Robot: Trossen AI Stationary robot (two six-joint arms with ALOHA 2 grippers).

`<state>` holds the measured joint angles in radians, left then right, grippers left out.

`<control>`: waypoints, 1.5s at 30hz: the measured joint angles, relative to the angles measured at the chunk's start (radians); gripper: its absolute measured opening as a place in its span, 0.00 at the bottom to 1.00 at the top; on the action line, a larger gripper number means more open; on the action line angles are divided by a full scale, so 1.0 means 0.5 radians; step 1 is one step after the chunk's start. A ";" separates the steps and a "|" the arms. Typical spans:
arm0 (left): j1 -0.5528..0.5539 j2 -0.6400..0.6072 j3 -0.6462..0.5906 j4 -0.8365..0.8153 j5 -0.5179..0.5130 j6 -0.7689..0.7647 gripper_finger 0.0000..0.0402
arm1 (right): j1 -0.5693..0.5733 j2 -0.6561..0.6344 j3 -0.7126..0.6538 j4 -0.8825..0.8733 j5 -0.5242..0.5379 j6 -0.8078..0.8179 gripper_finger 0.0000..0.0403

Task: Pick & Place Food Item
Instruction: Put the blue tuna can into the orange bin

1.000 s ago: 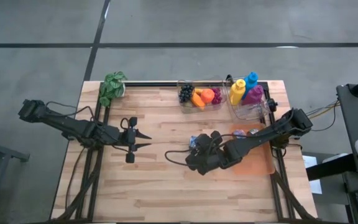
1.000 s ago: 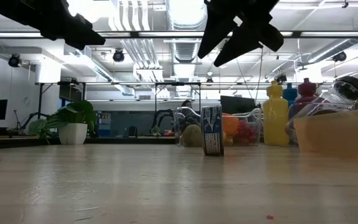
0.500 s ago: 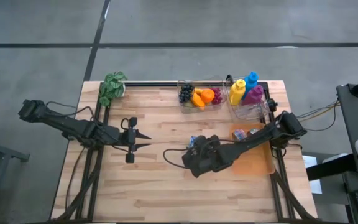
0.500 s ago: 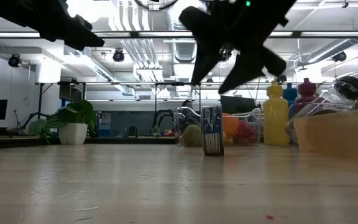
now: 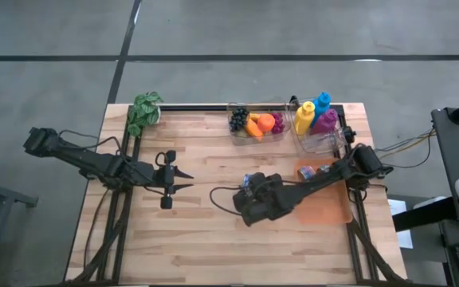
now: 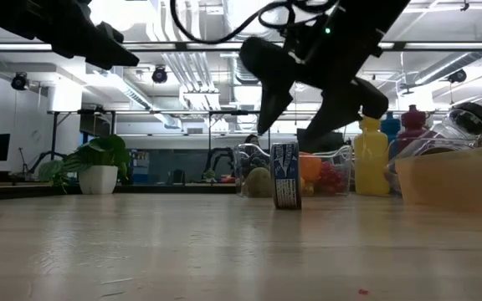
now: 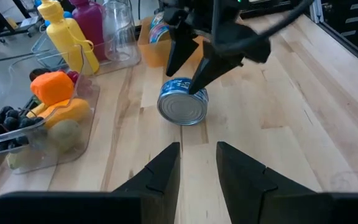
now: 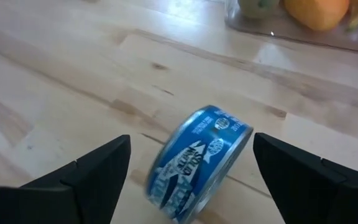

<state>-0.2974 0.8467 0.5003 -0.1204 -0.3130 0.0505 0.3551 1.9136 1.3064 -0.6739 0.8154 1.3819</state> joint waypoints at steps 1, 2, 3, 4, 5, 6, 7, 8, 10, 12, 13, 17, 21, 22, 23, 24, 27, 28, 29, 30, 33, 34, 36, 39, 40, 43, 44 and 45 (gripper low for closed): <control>0.000 0.000 0.000 -0.002 0.000 0.000 0.27 | -0.003 0.006 -0.001 -0.007 -0.001 0.007 0.84; 0.000 0.000 0.000 -0.009 0.000 0.000 0.27 | -0.008 0.017 -0.002 -0.011 -0.001 0.016 0.84; 0.000 0.000 0.000 -0.016 0.000 0.001 0.27 | -0.011 0.029 -0.002 -0.010 0.000 0.024 0.85; 0.000 0.000 0.000 -0.018 0.000 0.001 0.27 | -0.011 0.035 -0.002 -0.014 -0.001 0.036 0.85; 0.000 0.000 0.000 -0.018 0.000 0.000 0.27 | -0.011 0.043 -0.002 -0.028 -0.001 0.054 0.85; 0.000 -0.001 0.000 -0.018 -0.001 0.000 0.27 | -0.011 0.055 -0.002 -0.039 -0.001 0.072 0.85; 0.000 -0.001 0.000 -0.019 0.000 0.000 0.27 | -0.012 0.066 -0.002 -0.038 -0.001 0.090 0.85; 0.000 -0.001 0.000 -0.027 0.000 0.001 0.27 | -0.012 0.072 -0.002 -0.044 -0.002 0.110 0.85; 0.000 -0.001 0.000 -0.030 0.000 0.000 0.27 | -0.013 0.073 -0.003 -0.054 -0.003 0.123 0.85; 0.000 -0.001 0.000 -0.030 0.000 0.000 0.27 | -0.013 0.072 -0.002 -0.051 -0.002 0.123 0.85; 0.000 -0.001 0.000 -0.030 0.000 0.000 0.27 | -0.013 0.072 -0.002 -0.052 -0.002 0.123 0.85; 0.000 -0.001 0.000 -0.029 0.000 0.000 0.27 | -0.013 0.072 -0.002 -0.053 -0.002 0.121 0.86; 0.000 -0.001 0.000 -0.029 0.000 0.000 0.27 | -0.013 0.072 -0.007 -0.055 -0.002 0.119 0.86; 0.000 -0.001 0.000 -0.029 0.000 0.000 0.27 | -0.013 0.072 -0.007 -0.055 -0.002 0.119 0.86; 0.000 -0.001 0.000 -0.028 0.000 0.000 0.27 | -0.013 0.072 -0.008 -0.055 -0.002 0.119 0.86; 0.000 -0.001 0.000 -0.028 0.000 0.000 0.27 | -0.013 0.072 -0.008 -0.056 -0.003 0.119 0.86; 0.000 -0.001 0.000 -0.027 0.000 0.000 0.27 | -0.013 0.072 -0.009 -0.056 -0.003 0.119 0.86; 0.000 -0.001 0.000 -0.027 0.000 0.001 0.27 | -0.013 0.072 -0.009 -0.056 -0.003 0.119 0.86; 0.000 -0.001 0.000 -0.026 0.000 0.000 0.27 | -0.013 0.072 -0.009 -0.056 -0.003 0.118 0.86; 0.000 -0.001 0.000 -0.026 0.000 0.000 0.27 | -0.013 0.072 -0.010 -0.056 -0.004 0.118 0.86; 0.000 -0.001 0.000 -0.025 0.000 0.000 0.27 | -0.013 0.072 -0.013 -0.056 -0.004 0.118 0.86; 0.000 -0.001 0.000 -0.025 0.000 0.000 0.27 | -0.013 0.072 -0.018 -0.056 -0.005 0.119 0.86; 0.000 -0.001 0.000 -0.025 0.000 0.000 0.27 | -0.013 0.072 -0.025 -0.055 -0.008 0.118 0.86; 0.001 -0.001 0.000 -0.025 0.000 0.000 0.27 | -0.013 0.072 -0.034 -0.054 -0.008 0.153 0.86; 0.001 -0.001 0.000 -0.025 0.000 0.000 0.27 | -0.013 0.072 -0.040 -0.055 -0.008 0.174 0.86; 0.001 -0.001 0.000 -0.025 0.000 0.001 0.27 | -0.013 0.070 -0.059 -0.052 -0.008 0.207 0.86; 0.001 -0.001 0.000 -0.025 0.000 0.000 0.27 | -0.013 0.070 -0.064 -0.052 -0.008 0.207 0.86; 0.001 -0.001 0.000 -0.025 0.000 0.000 0.27 | -0.013 0.070 -0.066 -0.052 -0.008 0.207 0.86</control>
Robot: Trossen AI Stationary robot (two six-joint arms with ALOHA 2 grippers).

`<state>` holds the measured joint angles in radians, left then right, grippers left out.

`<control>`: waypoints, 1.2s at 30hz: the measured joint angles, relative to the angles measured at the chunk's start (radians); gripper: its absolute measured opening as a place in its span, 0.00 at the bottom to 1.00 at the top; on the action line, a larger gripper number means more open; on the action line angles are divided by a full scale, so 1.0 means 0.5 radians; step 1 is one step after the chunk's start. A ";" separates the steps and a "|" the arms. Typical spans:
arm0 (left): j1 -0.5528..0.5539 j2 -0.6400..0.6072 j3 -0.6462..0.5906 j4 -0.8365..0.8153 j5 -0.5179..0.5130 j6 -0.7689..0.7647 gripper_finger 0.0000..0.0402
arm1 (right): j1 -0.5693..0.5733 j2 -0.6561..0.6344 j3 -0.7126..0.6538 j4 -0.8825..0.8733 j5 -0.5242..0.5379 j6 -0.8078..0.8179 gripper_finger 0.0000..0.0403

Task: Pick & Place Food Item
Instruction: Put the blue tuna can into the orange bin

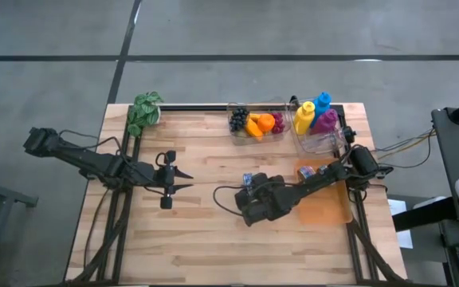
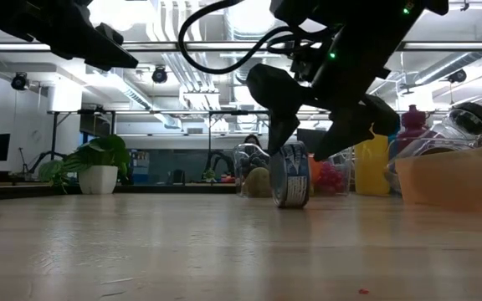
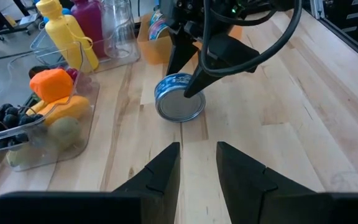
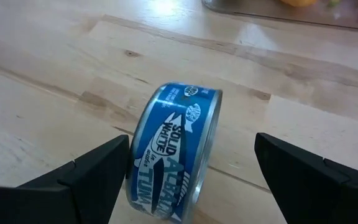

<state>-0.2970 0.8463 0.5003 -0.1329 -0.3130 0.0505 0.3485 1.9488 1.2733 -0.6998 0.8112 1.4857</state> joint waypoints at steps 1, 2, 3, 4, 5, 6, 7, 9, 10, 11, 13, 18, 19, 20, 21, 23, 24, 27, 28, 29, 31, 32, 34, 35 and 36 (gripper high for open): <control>0.000 0.000 0.000 -0.001 0.000 0.000 0.27 | 0.000 0.000 0.000 0.002 0.000 0.000 0.86; 0.000 0.000 0.000 0.000 0.000 0.000 0.27 | 0.000 0.000 0.000 0.003 0.000 0.000 0.86; 0.000 0.000 0.000 0.000 0.000 0.000 0.27 | 0.000 0.000 0.000 0.006 0.000 0.000 0.86; 0.000 0.000 0.000 0.000 0.000 0.000 0.27 | 0.000 0.000 0.000 0.008 0.000 0.001 0.86; 0.000 0.000 0.000 0.000 0.000 0.000 0.27 | 0.000 0.000 0.000 0.007 0.000 0.000 0.86; 0.000 0.000 0.000 0.000 0.000 0.000 0.27 | 0.000 -0.001 0.000 0.008 0.000 0.000 0.86; 0.000 0.000 0.000 0.000 0.000 0.000 0.27 | 0.000 0.000 0.000 0.012 0.000 0.000 0.86; 0.000 0.000 0.000 0.000 0.000 0.000 0.27 | 0.000 -0.001 0.000 0.014 0.000 0.000 0.86; 0.000 0.000 0.000 -0.001 0.000 0.000 0.27 | 0.000 -0.001 0.000 0.014 0.000 0.000 0.86; 0.000 0.000 0.000 -0.001 0.000 0.000 0.27 | 0.000 -0.001 0.000 0.014 0.000 0.000 0.86; 0.000 0.000 0.000 0.000 0.000 0.000 0.27 | 0.000 -0.001 0.000 0.017 0.000 0.000 0.86; 0.000 0.000 0.000 -0.001 0.000 0.000 0.27 | -0.001 -0.001 0.000 0.029 0.001 -0.004 0.86; 0.000 0.000 0.000 -0.001 0.000 0.000 0.27 | -0.001 -0.001 -0.001 0.042 0.001 -0.008 0.86; 0.000 0.000 0.000 0.000 0.000 0.000 0.27 | 0.000 -0.001 -0.004 0.062 0.002 -0.013 0.86; 0.000 0.000 0.000 -0.001 0.000 0.000 0.27 | -0.002 -0.001 -0.007 0.083 0.006 -0.026 0.86; 0.000 0.000 0.000 -0.001 0.000 0.000 0.27 | -0.008 -0.001 -0.027 0.141 0.015 -0.062 0.86; 0.000 0.000 0.000 -0.001 0.000 0.000 0.27 | -0.011 -0.001 -0.042 0.169 0.016 -0.075 0.86; 0.000 0.000 0.000 -0.001 0.000 0.000 0.27 | -0.018 -0.001 -0.085 0.221 0.015 -0.097 0.86; 0.000 0.000 0.000 -0.001 0.000 0.000 0.27 | -0.020 -0.001 -0.094 0.230 0.015 -0.095 0.86; 0.000 0.000 0.000 -0.001 0.000 0.000 0.27 | -0.020 -0.001 -0.099 0.232 0.016 -0.097 0.86; 0.000 0.000 0.000 -0.001 0.000 0.000 0.27 | -0.023 -0.001 -0.107 0.237 0.016 -0.099 0.86; 0.000 0.000 0.000 -0.001 0.000 0.000 0.27 | -0.026 -0.001 -0.112 0.240 0.016 -0.101 0.86; 0.000 0.000 0.000 -0.001 0.000 0.000 0.27 | -0.031 -0.001 -0.123 0.256 0.017 -0.129 0.86; 0.000 0.000 0.000 -0.001 0.000 0.000 0.27 | -0.033 -0.001 -0.128 0.265 0.020 -0.149 0.86; 0.000 0.000 0.000 -0.001 0.000 0.000 0.27 | -0.033 -0.001 -0.133 0.270 0.021 -0.156 0.86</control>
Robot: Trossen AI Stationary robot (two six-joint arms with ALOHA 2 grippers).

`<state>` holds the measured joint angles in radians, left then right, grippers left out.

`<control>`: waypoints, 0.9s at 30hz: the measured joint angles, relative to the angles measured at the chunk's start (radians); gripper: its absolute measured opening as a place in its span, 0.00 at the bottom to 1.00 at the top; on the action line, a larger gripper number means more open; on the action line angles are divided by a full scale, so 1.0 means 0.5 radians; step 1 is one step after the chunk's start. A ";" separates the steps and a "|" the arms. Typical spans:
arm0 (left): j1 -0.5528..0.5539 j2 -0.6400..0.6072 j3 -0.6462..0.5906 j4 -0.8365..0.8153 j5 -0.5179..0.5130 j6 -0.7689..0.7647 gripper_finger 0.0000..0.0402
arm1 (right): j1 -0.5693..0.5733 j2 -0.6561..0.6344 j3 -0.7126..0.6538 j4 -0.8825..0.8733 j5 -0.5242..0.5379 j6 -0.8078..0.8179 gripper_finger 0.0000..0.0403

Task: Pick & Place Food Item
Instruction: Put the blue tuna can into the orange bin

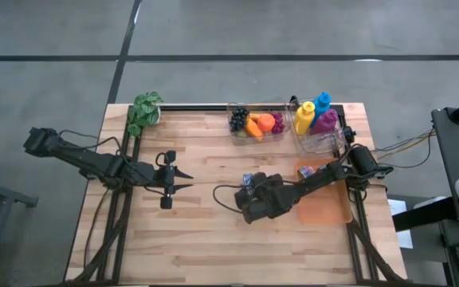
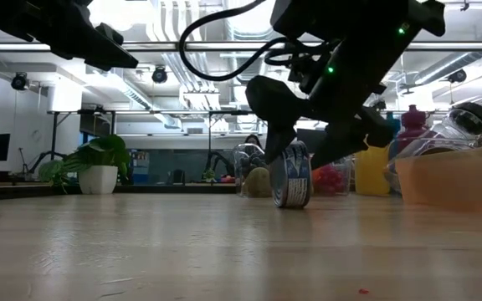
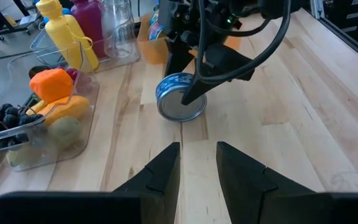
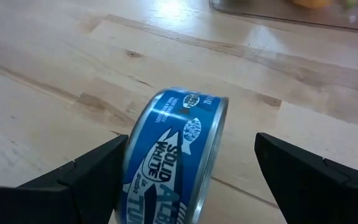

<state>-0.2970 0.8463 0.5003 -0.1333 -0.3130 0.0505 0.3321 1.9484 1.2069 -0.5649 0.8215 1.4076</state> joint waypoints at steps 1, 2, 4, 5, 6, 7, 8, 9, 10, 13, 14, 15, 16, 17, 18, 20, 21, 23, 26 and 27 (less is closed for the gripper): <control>0.000 0.000 0.000 0.000 0.000 0.000 0.27 | 0.000 0.000 -0.006 0.007 0.001 -0.001 0.86; 0.000 0.000 0.000 0.000 0.000 0.000 0.27 | 0.000 0.000 -0.017 0.027 0.001 -0.001 0.86; 0.000 0.000 0.000 0.000 0.000 0.000 0.27 | 0.001 0.000 -0.050 0.098 0.002 -0.004 0.86; 0.000 0.000 0.000 0.000 0.000 0.000 0.27 | 0.001 0.000 -0.069 0.130 0.001 -0.008 0.86; 0.000 0.000 0.000 0.000 0.000 0.000 0.27 | 0.000 0.000 -0.087 0.162 0.001 -0.011 0.86; 0.000 0.000 0.000 0.000 0.000 0.000 0.27 | -0.002 0.000 -0.106 0.201 0.001 -0.013 0.86; 0.000 0.000 0.000 0.000 0.000 0.000 0.27 | -0.004 0.000 -0.127 0.239 0.002 -0.018 0.86; 0.000 0.000 0.000 0.000 0.000 0.000 0.27 | -0.007 0.000 -0.150 0.284 0.002 -0.037 0.86; 0.000 0.000 0.000 0.000 0.000 0.000 0.27 | -0.007 0.000 -0.174 0.328 0.001 -0.049 0.86; 0.000 0.000 0.000 0.000 0.000 0.000 0.27 | -0.013 0.000 -0.226 0.434 0.002 -0.090 0.86; 0.000 0.000 0.000 0.000 0.000 0.000 0.27 | -0.017 0.000 -0.236 0.457 0.004 -0.103 0.86; 0.000 0.000 0.000 0.000 0.000 0.000 0.27 | -0.019 0.000 -0.248 0.478 0.002 -0.109 0.86; 0.000 0.000 0.000 0.000 0.000 0.000 0.27 | -0.020 0.000 -0.260 0.493 0.001 -0.111 0.86; 0.000 0.000 0.000 0.000 0.000 0.000 0.27 | -0.021 0.000 -0.268 0.497 0.001 -0.116 0.85; 0.000 0.001 0.000 0.000 0.000 0.000 0.27 | -0.021 0.000 -0.271 0.497 0.003 -0.118 0.85; 0.000 0.001 0.000 0.000 0.000 0.000 0.27 | -0.021 0.000 -0.270 0.509 0.031 -0.155 0.84; 0.000 0.001 0.000 0.000 0.000 0.000 0.27 | -0.021 0.000 -0.267 0.509 0.032 -0.178 0.83; 0.000 0.000 0.000 0.000 0.000 0.000 0.27 | -0.021 0.000 -0.266 0.510 0.030 -0.201 0.81; 0.000 0.001 0.000 0.000 0.000 0.000 0.27 | -0.023 0.000 -0.267 0.512 0.030 -0.205 0.77; 0.000 0.001 0.000 0.000 0.000 0.000 0.27 | -0.024 0.000 -0.267 0.514 0.030 -0.205 0.75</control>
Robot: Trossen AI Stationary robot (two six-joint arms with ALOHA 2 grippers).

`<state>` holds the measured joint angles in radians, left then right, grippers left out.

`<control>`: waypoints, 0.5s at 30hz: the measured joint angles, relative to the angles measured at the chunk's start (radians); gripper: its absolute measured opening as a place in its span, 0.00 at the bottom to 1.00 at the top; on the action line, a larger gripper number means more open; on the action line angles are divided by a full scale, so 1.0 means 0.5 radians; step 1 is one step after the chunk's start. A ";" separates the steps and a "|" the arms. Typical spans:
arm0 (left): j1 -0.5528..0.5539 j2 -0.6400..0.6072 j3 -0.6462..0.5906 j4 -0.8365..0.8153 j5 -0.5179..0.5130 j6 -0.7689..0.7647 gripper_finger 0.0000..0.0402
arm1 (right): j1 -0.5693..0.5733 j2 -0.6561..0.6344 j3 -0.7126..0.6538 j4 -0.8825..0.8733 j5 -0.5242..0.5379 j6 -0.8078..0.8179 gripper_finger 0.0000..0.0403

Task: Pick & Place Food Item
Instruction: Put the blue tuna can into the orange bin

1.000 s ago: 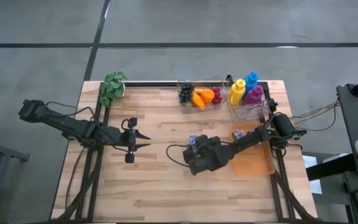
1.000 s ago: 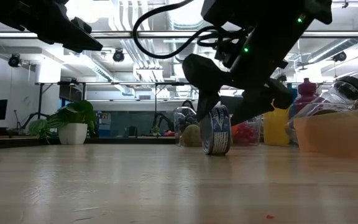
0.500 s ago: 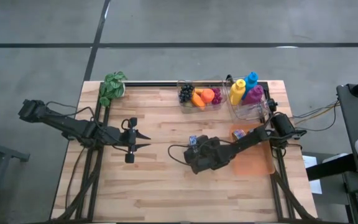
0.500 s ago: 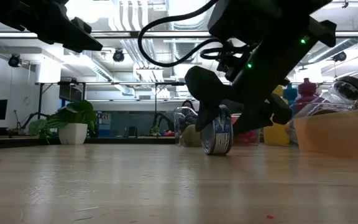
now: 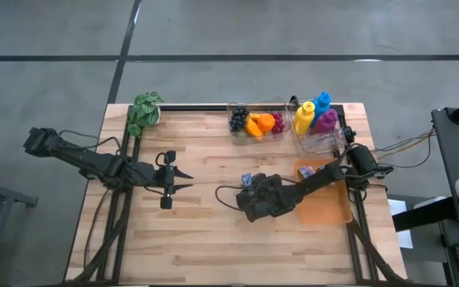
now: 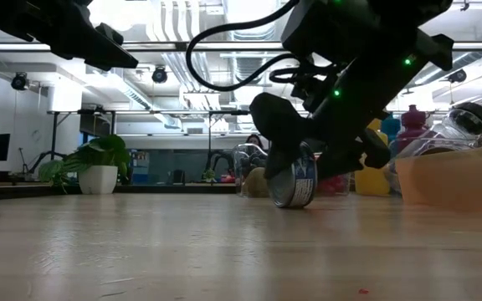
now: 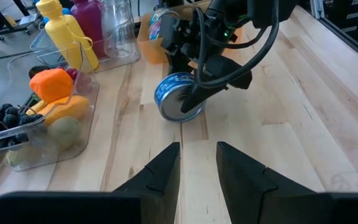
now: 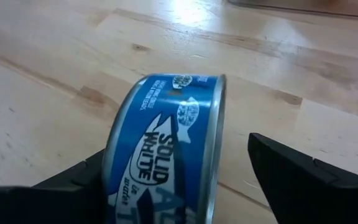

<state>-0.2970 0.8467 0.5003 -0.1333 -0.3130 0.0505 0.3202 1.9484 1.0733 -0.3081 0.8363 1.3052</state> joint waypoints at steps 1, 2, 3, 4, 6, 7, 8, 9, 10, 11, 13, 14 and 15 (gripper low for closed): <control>0.000 0.000 0.000 0.000 0.000 0.000 0.27 | 0.000 0.000 0.000 -0.001 -0.002 -0.002 0.74; 0.000 0.000 0.000 0.000 0.000 0.000 0.27 | 0.000 0.000 0.000 -0.001 -0.005 -0.007 0.72; 0.000 0.000 0.000 0.000 0.000 0.000 0.27 | 0.000 0.000 0.000 -0.001 -0.005 -0.007 0.69; 0.000 0.000 0.000 0.000 0.000 0.000 0.27 | 0.000 0.000 0.000 -0.001 -0.006 -0.007 0.67; 0.000 -0.001 0.000 0.000 0.000 0.000 0.27 | 0.000 0.000 0.000 -0.001 -0.007 -0.007 0.63; 0.000 0.000 0.000 0.000 0.000 0.000 0.27 | 0.000 0.000 0.000 -0.001 -0.007 -0.006 0.61; 0.000 0.000 0.000 0.000 0.000 0.000 0.27 | 0.000 0.000 0.000 0.000 -0.007 -0.004 0.58; 0.000 0.000 0.000 0.000 0.000 0.000 0.27 | 0.000 0.000 0.000 -0.001 -0.007 -0.001 0.56; 0.000 0.000 0.000 0.000 0.000 0.000 0.27 | 0.000 0.000 0.000 -0.001 -0.007 -0.001 0.54; 0.000 0.000 0.000 0.000 0.000 0.000 0.27 | 0.000 0.000 0.000 -0.001 -0.007 -0.002 0.52; 0.000 0.000 0.000 0.000 0.000 0.000 0.27 | 0.000 0.000 0.000 -0.001 -0.007 -0.002 0.49; 0.000 0.000 0.000 0.000 0.000 0.000 0.27 | 0.000 0.000 -0.001 -0.002 -0.007 -0.002 0.47; -0.001 0.000 0.000 0.000 0.000 0.000 0.27 | 0.000 0.000 -0.001 -0.002 -0.007 -0.002 0.46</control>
<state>-0.2974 0.8467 0.5003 -0.1333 -0.3130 0.0505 0.3202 1.9484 1.0729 -0.3092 0.8326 1.3041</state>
